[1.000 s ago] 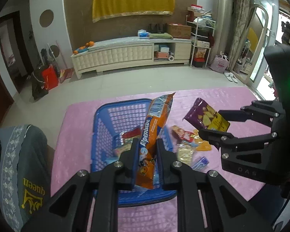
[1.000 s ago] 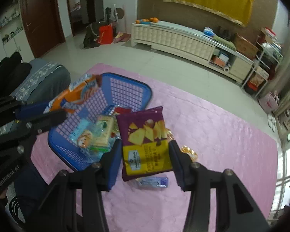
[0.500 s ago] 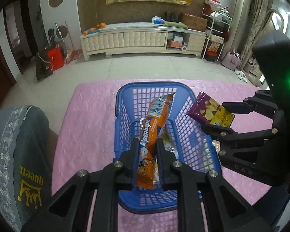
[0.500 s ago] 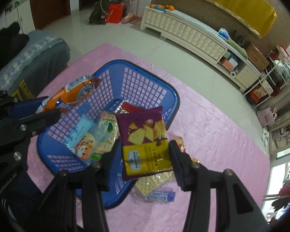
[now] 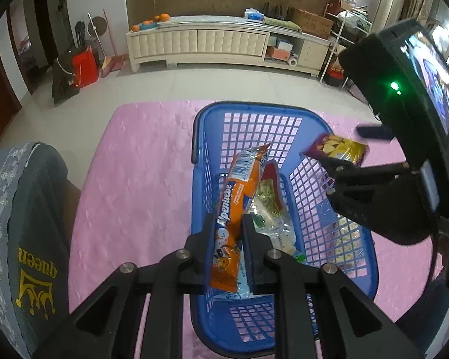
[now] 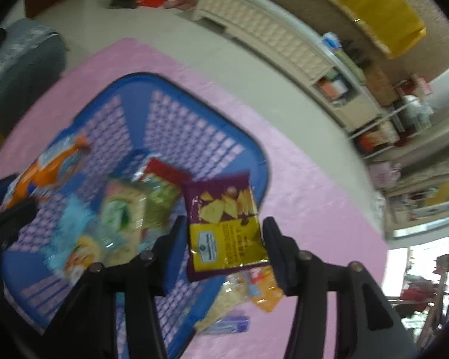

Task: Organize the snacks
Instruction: 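Carry both packs over the blue basket and open both grippers inside, then move both tools back over the remaining snacks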

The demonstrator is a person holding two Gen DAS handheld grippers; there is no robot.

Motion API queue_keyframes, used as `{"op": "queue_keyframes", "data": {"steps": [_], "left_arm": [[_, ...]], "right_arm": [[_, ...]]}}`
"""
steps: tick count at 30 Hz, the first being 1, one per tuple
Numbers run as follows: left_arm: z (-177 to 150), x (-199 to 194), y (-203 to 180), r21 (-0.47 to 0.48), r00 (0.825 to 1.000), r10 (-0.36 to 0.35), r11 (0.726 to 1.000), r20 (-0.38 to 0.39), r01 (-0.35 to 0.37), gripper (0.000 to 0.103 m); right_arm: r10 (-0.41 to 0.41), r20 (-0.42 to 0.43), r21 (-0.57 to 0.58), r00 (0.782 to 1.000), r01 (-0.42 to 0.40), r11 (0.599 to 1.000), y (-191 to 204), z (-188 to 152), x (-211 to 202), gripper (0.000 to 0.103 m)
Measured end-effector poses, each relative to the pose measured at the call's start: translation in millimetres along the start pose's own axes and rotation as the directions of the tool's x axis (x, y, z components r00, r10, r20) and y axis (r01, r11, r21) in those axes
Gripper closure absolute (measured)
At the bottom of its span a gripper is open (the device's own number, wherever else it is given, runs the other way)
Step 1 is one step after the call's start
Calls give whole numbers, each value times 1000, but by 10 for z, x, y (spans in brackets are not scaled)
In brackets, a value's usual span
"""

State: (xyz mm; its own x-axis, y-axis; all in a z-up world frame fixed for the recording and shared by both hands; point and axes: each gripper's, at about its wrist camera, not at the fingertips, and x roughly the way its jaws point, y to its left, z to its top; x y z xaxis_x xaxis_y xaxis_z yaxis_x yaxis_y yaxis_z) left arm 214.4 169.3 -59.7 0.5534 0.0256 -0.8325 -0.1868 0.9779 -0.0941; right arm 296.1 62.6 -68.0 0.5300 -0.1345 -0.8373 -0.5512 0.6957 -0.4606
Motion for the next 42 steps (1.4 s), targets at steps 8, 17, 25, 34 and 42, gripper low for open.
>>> {"op": "queue_keyframes", "data": {"steps": [8, 17, 25, 34, 42], "left_arm": [[-50, -78, -92, 4, 1000, -1, 1000, -1, 1, 88], [-48, -348, -241, 27, 999, 12, 1000, 37, -13, 88], [-88, -426, -563, 90, 999, 10, 996, 41, -14, 90], [-211, -363, -850, 142, 1000, -4, 990, 1, 4, 89], [-319, -141, -1009, 144, 998, 11, 990, -60, -2, 55]], "right_arm": [[114, 17, 58, 993, -115, 992, -57, -113, -105, 20], [184, 44, 96, 982, -188, 978, -178, -337, -350, 20], [247, 64, 133, 967, -254, 958, -361, -630, -459, 20], [319, 79, 234, 944, -329, 915, -657, -943, -386, 20], [374, 85, 292, 923, -382, 877, -816, -1184, -254, 20]]}}
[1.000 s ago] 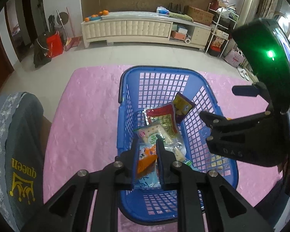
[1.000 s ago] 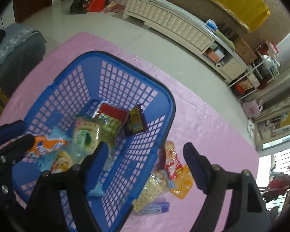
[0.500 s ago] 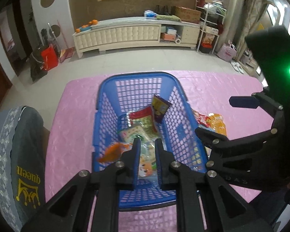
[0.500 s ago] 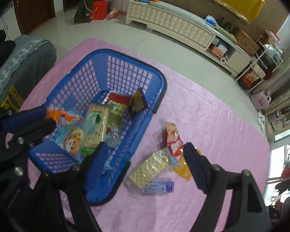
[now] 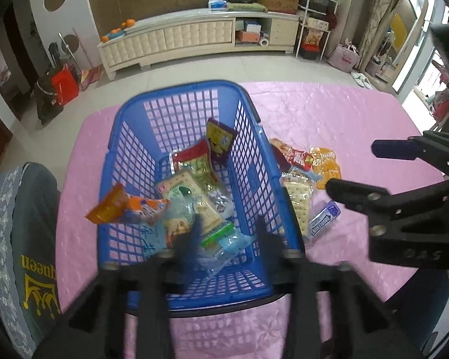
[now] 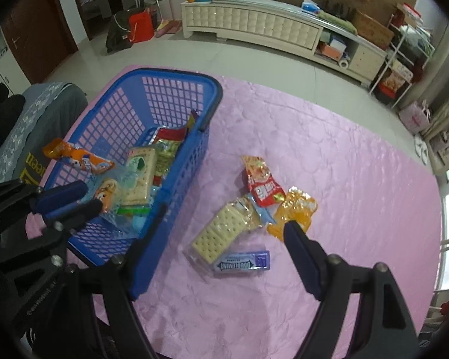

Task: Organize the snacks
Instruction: 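Move both tools back over the remaining snacks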

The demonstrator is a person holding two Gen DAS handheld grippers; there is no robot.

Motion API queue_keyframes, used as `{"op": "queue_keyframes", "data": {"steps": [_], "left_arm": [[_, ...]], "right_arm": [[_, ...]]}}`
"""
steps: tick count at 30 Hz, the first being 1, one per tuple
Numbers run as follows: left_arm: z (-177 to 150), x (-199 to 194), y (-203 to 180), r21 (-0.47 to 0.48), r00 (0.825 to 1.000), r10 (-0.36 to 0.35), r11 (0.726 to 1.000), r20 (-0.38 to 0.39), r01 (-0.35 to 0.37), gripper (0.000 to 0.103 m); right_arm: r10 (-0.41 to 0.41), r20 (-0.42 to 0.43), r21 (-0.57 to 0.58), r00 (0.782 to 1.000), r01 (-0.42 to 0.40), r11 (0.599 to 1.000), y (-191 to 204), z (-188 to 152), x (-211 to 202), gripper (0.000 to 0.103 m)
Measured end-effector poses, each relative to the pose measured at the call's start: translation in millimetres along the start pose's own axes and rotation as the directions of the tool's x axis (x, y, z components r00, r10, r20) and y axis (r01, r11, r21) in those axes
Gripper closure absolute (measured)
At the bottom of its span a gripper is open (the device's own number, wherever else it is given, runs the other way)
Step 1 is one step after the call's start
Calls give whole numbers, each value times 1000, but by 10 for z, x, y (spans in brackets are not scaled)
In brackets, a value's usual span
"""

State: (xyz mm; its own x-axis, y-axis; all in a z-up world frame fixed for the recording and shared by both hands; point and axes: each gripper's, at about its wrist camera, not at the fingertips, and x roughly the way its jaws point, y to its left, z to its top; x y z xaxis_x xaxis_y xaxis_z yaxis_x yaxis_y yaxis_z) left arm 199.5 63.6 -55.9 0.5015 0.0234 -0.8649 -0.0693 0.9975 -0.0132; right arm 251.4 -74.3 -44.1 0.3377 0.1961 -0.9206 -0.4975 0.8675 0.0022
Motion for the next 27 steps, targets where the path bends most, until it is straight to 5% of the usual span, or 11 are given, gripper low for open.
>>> {"op": "queue_keyframes", "data": {"steps": [2, 8, 27], "left_arm": [[-2, 15, -15, -8, 1000, -5, 1000, -3, 5, 41], [-12, -3, -162, 10, 1000, 8, 1000, -1, -8, 28], [8, -208, -1063, 121, 999, 7, 993, 51, -13, 25]], "right_arm": [[17, 2, 8, 1000, -17, 1000, -52, -23, 0, 20], [39, 13, 27, 999, -40, 999, -186, -138, -35, 20], [24, 53, 140, 998, -31, 990, -988, -675, -382, 20]]}}
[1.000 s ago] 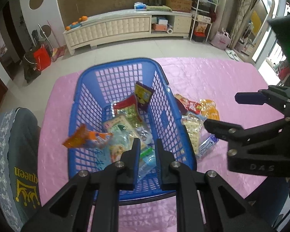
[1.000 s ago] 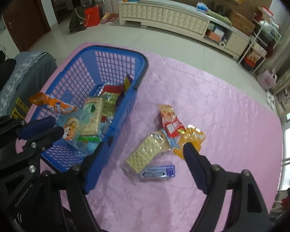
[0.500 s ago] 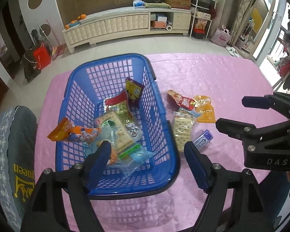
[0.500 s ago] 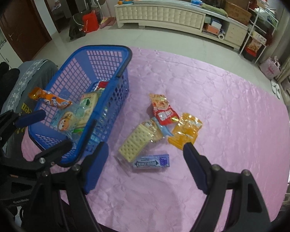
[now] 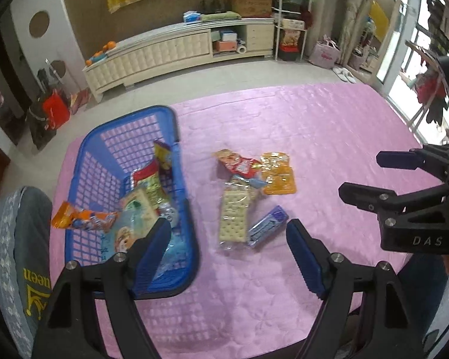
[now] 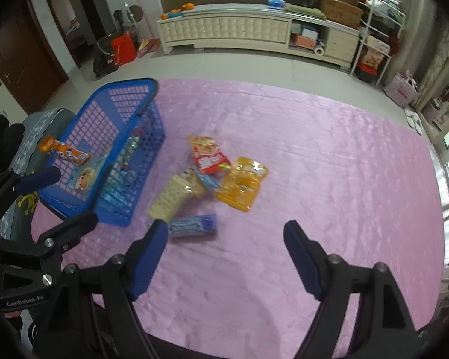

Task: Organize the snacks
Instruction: 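Move both tools back over the remaining snacks, then grasp the clear cracker pack with the left gripper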

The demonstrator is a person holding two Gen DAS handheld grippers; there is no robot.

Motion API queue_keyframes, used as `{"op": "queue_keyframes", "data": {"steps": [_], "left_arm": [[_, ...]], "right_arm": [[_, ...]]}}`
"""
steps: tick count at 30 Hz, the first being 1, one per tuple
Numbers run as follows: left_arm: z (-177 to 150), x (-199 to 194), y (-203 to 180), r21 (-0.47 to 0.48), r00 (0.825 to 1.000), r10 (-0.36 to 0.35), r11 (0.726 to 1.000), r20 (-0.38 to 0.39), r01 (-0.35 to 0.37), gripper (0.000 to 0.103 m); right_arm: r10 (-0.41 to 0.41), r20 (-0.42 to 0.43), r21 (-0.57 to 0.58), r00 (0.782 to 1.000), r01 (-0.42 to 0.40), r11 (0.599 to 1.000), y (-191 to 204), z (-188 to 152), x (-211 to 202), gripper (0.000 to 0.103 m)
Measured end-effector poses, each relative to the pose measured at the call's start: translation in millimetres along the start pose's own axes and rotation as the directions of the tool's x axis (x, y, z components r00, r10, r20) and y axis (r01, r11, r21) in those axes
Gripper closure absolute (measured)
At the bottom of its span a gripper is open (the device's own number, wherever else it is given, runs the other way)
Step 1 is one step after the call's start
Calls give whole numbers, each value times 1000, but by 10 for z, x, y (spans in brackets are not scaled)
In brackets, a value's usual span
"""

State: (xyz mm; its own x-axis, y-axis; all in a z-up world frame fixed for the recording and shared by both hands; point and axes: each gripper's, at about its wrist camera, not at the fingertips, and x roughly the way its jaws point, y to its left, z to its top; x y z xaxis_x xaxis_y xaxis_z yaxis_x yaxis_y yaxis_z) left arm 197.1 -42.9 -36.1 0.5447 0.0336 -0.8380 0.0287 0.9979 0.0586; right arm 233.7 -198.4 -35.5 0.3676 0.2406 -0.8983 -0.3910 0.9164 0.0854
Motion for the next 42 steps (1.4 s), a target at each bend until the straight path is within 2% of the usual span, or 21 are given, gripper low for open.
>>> {"op": "queue_keyframes", "data": {"steps": [8, 11, 16, 18, 20, 21, 30, 35, 36, 38, 39, 42], "left_arm": [[3, 256, -467, 122, 1000, 17, 992, -24, -14, 25], [6, 403, -527, 124, 999, 3, 992, -51, 3, 25], [-22, 641, -569, 124, 996, 14, 992, -84, -3, 26], [-36, 756, -547, 125, 995, 21, 992, -98, -9, 30], [-43, 865, -505, 118, 992, 34, 993, -119, -19, 40], [-42, 931, -478, 109, 990, 39, 994, -136, -24, 41], [-21, 1377, -451, 144, 974, 99, 987, -203, -70, 44], [14, 1566, -393, 123, 965, 125, 988, -231, -98, 45], [21, 1599, -386, 119, 963, 132, 987, -235, -106, 47], [32, 1694, -354, 111, 951, 167, 984, -261, -143, 63], [35, 1732, -342, 113, 943, 197, 979, -270, -172, 64], [56, 1746, -372, 130, 943, 206, 976, -261, -177, 70]], "right_arm": [[18, -32, 57, 999, -16, 998, -393, -240, 157, 20], [36, -44, 70, 998, -33, 997, -467, -301, 254, 20], [42, -67, 46, 997, -39, 998, -504, -345, 476, 20], [55, -76, 52, 996, -51, 997, -511, -351, 591, 20], [69, -86, 60, 994, -64, 996, -523, -353, 707, 20], [75, -88, 64, 993, -70, 995, -529, -355, 756, 20], [130, -90, 75, 987, -123, 990, -583, -323, 1106, 20], [145, -83, 72, 986, -139, 988, -632, -305, 1174, 20], [146, -82, 70, 986, -140, 988, -644, -306, 1186, 20], [146, -85, 72, 986, -140, 988, -664, -311, 1213, 20], [149, -89, 75, 985, -142, 987, -679, -313, 1228, 20], [155, -106, 87, 982, -147, 985, -698, -328, 1307, 20]]}}
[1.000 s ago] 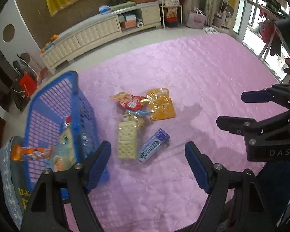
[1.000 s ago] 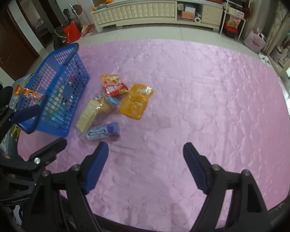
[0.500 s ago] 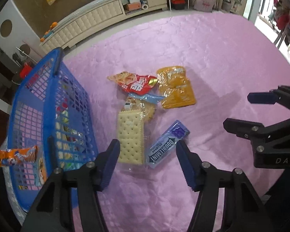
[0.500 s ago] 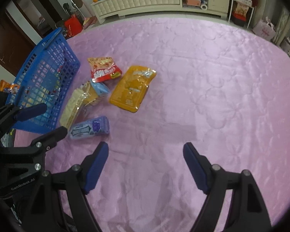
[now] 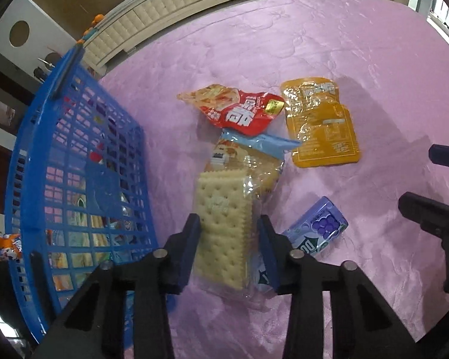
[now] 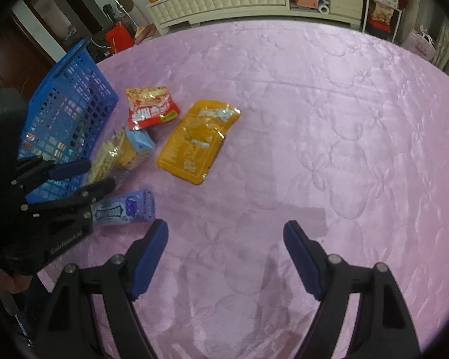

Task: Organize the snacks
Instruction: 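Grasp the clear cracker pack with the left gripper, then lower the cracker pack into the basket with the left gripper while the right grasps the cartoon bun pack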

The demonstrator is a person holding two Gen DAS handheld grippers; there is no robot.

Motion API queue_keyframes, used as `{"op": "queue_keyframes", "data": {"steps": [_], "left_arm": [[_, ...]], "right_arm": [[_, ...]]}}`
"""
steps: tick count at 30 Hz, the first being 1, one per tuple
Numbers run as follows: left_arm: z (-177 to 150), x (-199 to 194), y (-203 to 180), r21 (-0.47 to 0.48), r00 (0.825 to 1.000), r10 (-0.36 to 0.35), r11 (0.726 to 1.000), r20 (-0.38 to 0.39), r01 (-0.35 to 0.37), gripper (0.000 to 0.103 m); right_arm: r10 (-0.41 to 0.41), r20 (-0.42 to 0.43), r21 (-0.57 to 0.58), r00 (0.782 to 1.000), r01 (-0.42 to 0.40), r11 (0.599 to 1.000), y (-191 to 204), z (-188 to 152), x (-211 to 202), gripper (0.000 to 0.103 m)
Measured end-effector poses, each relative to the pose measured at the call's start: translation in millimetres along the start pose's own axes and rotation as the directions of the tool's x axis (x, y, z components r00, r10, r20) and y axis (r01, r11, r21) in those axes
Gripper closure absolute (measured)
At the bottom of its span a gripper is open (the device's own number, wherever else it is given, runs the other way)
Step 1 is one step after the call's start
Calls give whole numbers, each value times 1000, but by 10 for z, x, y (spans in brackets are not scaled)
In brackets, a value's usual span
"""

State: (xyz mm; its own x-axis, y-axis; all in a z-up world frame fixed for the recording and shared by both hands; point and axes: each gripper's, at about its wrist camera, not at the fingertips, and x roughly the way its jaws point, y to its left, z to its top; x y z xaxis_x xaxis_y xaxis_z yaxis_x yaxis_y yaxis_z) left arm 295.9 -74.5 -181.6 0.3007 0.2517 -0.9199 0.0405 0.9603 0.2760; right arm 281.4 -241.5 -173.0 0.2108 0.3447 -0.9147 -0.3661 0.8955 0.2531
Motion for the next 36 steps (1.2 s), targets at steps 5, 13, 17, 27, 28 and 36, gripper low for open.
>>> {"op": "queue_keyframes", "data": {"steps": [5, 13, 17, 27, 28, 36], "left_arm": [[-38, -134, 15, 14, 1000, -6, 1000, 27, 6, 82], [-203, -609, 84, -38, 985, -140, 989, 101, 144, 85], [-278, -966, 66, -6, 970, -160, 987, 185, 163, 85], [-443, -1518, 443, -53, 940, -173, 979, 294, 197, 85], [-465, -1549, 494, -60, 938, -170, 979, 302, 196, 85], [-524, -1776, 1022, -132, 915, -156, 967, 373, 218, 85]], "right_arm": [[13, -11, 36, 1000, -12, 999, -28, -1, 1, 20], [-19, 0, 41, 1000, 19, 999, 62, -30, -248, 20], [-38, 4, 35, 999, 38, 999, 161, 5, -372, 20], [-85, 54, -52, 995, 87, 995, 665, 205, -695, 20], [-86, 59, -62, 995, 90, 994, 718, 228, -725, 20], [-135, 84, -152, 987, 146, 978, 1178, 493, -862, 20]]}}
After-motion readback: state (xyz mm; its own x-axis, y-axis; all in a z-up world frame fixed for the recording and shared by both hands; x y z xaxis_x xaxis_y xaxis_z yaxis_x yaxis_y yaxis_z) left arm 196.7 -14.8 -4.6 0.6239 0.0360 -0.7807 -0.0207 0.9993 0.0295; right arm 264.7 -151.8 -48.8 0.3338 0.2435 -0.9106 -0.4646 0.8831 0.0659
